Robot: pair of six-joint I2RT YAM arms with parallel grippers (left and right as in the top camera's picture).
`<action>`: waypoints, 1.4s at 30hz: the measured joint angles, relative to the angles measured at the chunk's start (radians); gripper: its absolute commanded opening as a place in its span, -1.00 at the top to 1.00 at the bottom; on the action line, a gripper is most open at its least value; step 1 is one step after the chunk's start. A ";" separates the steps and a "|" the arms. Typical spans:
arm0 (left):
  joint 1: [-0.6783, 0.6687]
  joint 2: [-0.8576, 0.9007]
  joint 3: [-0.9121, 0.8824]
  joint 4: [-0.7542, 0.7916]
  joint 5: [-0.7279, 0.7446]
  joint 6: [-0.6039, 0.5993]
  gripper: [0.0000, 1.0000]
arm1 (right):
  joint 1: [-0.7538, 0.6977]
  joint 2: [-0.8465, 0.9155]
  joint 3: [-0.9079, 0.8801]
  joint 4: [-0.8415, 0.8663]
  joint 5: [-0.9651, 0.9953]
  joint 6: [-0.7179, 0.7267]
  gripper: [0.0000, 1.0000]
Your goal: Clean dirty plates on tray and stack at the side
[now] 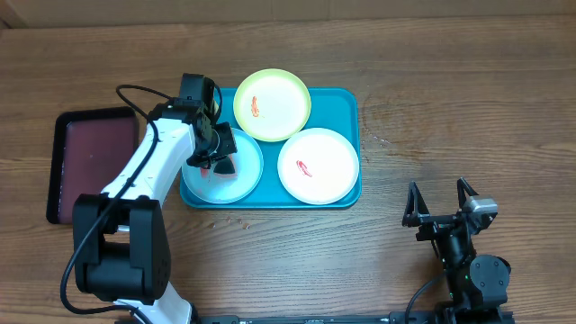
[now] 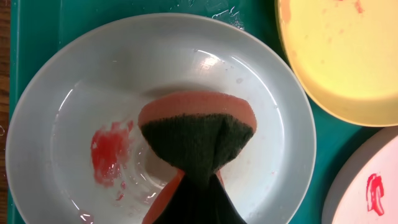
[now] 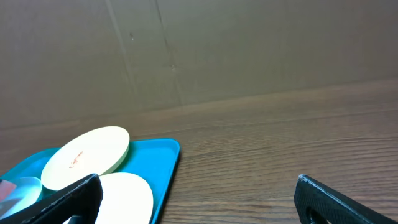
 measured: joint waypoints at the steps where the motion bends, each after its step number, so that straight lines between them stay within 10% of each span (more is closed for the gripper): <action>1: 0.000 0.000 0.000 0.000 0.000 0.000 0.92 | 0.000 0.000 0.000 0.001 0.000 0.000 -1.00; 34: 0.000 -0.002 -0.167 0.213 -0.010 -0.069 0.92 | 0.000 0.000 0.000 0.000 0.000 0.000 -1.00; 42: -0.018 -0.016 -0.193 0.144 -0.263 -0.076 0.92 | 0.000 0.000 0.000 0.001 0.000 0.000 -1.00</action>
